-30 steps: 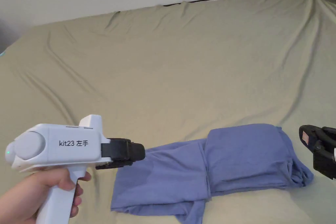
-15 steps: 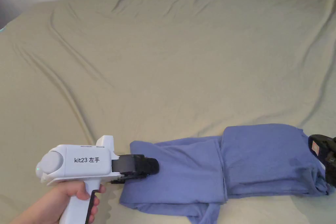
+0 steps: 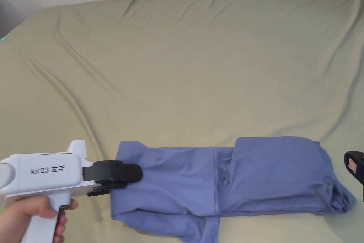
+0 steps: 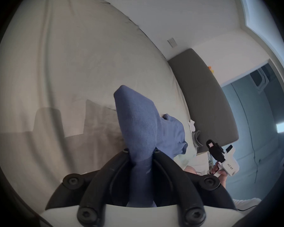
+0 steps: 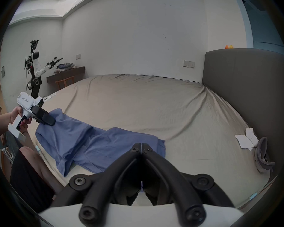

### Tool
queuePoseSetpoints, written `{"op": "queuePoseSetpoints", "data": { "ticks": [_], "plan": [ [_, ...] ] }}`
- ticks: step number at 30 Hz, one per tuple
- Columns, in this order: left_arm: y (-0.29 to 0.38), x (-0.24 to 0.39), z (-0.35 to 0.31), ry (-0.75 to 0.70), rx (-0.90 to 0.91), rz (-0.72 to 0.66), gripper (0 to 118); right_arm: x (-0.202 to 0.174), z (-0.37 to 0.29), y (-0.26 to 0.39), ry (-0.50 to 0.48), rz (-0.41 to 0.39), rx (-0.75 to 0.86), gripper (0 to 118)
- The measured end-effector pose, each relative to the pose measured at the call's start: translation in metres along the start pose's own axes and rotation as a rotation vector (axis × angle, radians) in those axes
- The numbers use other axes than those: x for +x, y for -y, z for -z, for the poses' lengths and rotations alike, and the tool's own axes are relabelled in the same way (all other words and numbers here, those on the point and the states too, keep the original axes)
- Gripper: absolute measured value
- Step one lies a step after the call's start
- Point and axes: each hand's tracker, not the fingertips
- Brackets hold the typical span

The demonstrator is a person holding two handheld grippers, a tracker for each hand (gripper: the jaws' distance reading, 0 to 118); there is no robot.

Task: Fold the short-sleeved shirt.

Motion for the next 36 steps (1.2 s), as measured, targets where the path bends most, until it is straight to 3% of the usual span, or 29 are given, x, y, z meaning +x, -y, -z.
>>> {"op": "queuePoseSetpoints", "data": {
  "ticks": [6, 10, 14, 15, 18, 19, 24, 31, 33, 36],
  "plan": [
    [-0.023, -0.036, -0.057, -0.254, 0.003, -0.037, 11, -0.006, 0.002, -0.001, -0.008, -0.015, 0.015, 0],
    [-0.039, -0.023, -0.080, -0.347, -0.011, -0.098, 11, 0.003, -0.009, 0.004, -0.014, -0.012, 0.017, 0],
    [-0.052, 0.014, -0.082, -0.333, -0.003, -0.086, 11, 0.004, -0.009, 0.003, -0.026, 0.003, 0.019, 0],
    [-0.037, 0.060, -0.069, -0.325, -0.024, -0.059, 11, 0.005, -0.009, 0.003, -0.029, 0.012, 0.018, 0],
    [-0.034, 0.115, -0.046, -0.337, -0.056, -0.009, 11, 0.006, -0.010, 0.001, -0.040, 0.032, 0.019, 0],
    [-0.058, 0.101, -0.042, -0.343, -0.068, 0.007, 11, 0.007, -0.010, 0.001, -0.042, 0.034, 0.020, 0],
    [-0.041, 0.177, 0.021, -0.338, -0.129, 0.127, 11, 0.013, -0.010, -0.002, -0.055, 0.062, 0.029, 0],
    [-0.016, 0.212, 0.126, -0.350, -0.205, 0.141, 12, 0.026, -0.017, 0.000, -0.054, 0.112, 0.043, 0],
    [-0.006, 0.215, 0.160, -0.348, -0.270, 0.138, 18, 0.033, -0.016, 0.003, -0.044, 0.118, 0.041, 0],
    [0.016, 0.224, 0.200, -0.334, -0.313, 0.160, 63, 0.042, -0.018, 0.006, -0.032, 0.145, 0.034, 0]
  ]
}}
